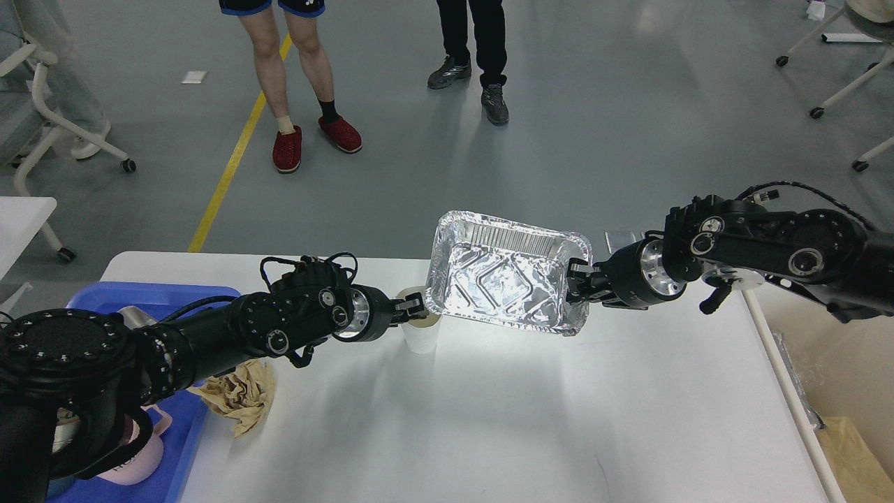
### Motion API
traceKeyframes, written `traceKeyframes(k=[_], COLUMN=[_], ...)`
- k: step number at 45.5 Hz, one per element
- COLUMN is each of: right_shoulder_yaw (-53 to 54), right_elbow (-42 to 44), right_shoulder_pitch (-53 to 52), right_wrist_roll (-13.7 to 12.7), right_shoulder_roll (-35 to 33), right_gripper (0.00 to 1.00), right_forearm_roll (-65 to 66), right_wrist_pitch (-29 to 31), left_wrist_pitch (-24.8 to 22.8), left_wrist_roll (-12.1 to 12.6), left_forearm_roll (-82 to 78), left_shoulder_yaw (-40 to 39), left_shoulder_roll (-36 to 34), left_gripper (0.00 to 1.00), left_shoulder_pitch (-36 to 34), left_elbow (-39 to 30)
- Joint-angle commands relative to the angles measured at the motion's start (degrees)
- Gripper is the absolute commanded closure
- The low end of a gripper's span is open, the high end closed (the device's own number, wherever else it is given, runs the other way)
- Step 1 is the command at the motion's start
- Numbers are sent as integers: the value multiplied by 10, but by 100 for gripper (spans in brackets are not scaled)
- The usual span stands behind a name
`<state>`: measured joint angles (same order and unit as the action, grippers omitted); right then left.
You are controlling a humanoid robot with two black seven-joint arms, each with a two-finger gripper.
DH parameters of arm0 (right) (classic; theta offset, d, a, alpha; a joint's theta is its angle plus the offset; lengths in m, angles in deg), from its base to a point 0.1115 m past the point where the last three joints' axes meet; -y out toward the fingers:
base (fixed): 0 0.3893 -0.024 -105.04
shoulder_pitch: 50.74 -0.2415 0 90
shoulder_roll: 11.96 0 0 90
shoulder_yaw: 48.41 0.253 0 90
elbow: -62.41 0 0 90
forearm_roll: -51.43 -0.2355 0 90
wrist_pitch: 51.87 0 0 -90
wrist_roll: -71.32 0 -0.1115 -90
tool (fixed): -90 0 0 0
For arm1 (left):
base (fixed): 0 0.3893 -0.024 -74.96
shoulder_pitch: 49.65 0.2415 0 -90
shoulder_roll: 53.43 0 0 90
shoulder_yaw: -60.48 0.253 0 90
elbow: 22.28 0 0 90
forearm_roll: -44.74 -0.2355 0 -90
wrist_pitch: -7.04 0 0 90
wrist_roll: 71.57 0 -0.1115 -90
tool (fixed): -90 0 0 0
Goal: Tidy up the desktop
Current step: 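Grasp the white paper cup with the left gripper and lift it, then lower the paper cup into the held foil container with the left gripper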
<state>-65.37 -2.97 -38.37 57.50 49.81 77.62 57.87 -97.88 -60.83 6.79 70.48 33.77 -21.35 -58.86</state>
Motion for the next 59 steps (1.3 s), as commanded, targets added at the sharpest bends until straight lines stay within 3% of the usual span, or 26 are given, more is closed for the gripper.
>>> traceKeyframes(k=[1,8,26,43,53,59], right_shoulder_yaw=[0,0,0,-1,-1,-1], right_elbow=[0,0,0,1,1,1], right_shoulder_pitch=[1,2,6,13,13,13], right_wrist_roll=[0,0,1,2,3,4], right_shoulder_roll=[0,0,1,11,17,19], right_gripper=[100,100,100,100,100,100], right_forearm_roll=[0,0,2,7,7,7], right_wrist_pitch=[-1,-1,-2,-9,-9,-9], left_wrist_pitch=[-3,-3,-7,-97,-153,-195], left_wrist_roll=[-4,-2,18,67,76,77], left_forearm_roll=[0,-1,1,9,9,10], left_shoulder_yaw=[6,11,24,25,25,25], left_shoulder_roll=[1,8,-13,-243,-346,-417], left_gripper=[72,98,99,97,96,96], left_shoulder_pitch=[-3,-4,-36,-170,-261,-349], left_elbow=[-1,0,-13,-216,-306,-370])
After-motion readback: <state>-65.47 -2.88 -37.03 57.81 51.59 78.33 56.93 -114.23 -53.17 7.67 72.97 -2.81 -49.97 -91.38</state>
